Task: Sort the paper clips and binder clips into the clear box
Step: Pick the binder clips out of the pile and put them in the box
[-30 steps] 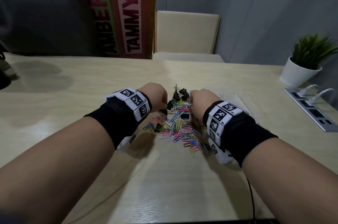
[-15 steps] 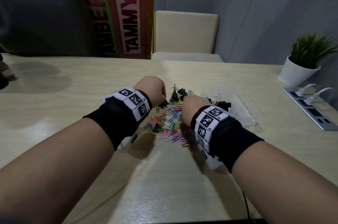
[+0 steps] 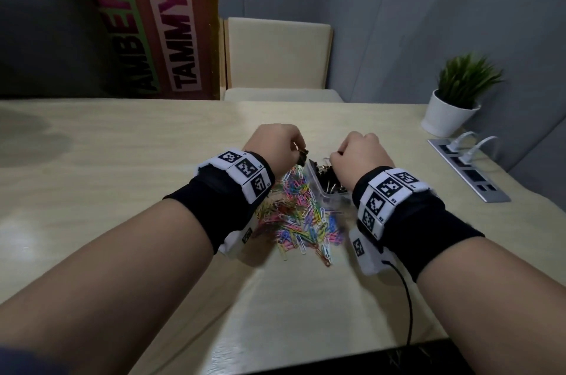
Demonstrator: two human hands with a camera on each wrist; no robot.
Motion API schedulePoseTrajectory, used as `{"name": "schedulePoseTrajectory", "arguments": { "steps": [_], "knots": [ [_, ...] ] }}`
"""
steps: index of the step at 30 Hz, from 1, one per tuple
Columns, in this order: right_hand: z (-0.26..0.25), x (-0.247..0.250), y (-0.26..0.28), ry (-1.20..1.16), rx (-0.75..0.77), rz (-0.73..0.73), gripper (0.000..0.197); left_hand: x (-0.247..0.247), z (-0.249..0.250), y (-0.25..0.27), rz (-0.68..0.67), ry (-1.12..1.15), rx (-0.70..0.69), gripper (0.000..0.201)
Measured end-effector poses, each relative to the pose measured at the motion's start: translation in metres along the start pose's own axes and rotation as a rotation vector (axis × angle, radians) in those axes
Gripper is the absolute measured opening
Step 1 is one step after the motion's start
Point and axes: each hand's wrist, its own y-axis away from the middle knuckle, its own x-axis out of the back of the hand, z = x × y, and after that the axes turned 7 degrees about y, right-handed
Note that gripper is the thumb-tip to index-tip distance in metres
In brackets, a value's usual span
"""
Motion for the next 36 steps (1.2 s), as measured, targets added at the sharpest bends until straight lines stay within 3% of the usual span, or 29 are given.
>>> {"name": "schedulePoseTrajectory", "arguments": {
  "steps": [6,10,14,18,23,26,30,33,36],
  "knots": [
    [0.020,-0.005,0.000,0.029,-0.011,-0.087,0.037,-0.026,0.016,-0.007,-0.219,0.035,0.023,0.052],
    [0.016,-0.006,0.003,0.046,0.016,-0.064,0.035,-0.012,0.003,-0.005,-0.177,0.009,0.062,0.040],
    [-0.004,-0.007,0.010,0.020,0.096,-0.054,0.027,0.011,-0.028,-0.003,-0.210,-0.166,0.176,0.037],
    [-0.033,-0.015,0.017,0.042,0.250,-0.095,0.024,0.030,-0.060,0.008,-0.343,-0.362,0.297,0.046],
    [-0.064,-0.025,0.017,0.136,0.406,-0.201,0.028,0.030,-0.074,0.024,-0.506,-0.513,0.208,0.041],
    [-0.079,-0.031,0.014,0.217,0.472,-0.234,0.031,0.026,-0.080,0.021,-0.506,-0.559,0.206,0.033],
    [-0.098,-0.039,0.004,0.289,0.542,-0.251,0.039,0.026,-0.083,0.014,-0.516,-0.648,0.227,0.004],
    [-0.105,-0.047,-0.001,0.296,0.596,-0.272,0.050,0.026,-0.087,0.015,-0.476,-0.593,0.197,0.009],
    [-0.113,-0.053,-0.004,0.336,0.613,-0.294,0.044,0.024,-0.091,0.018,-0.402,-0.467,0.193,0.030]
  ]
}}
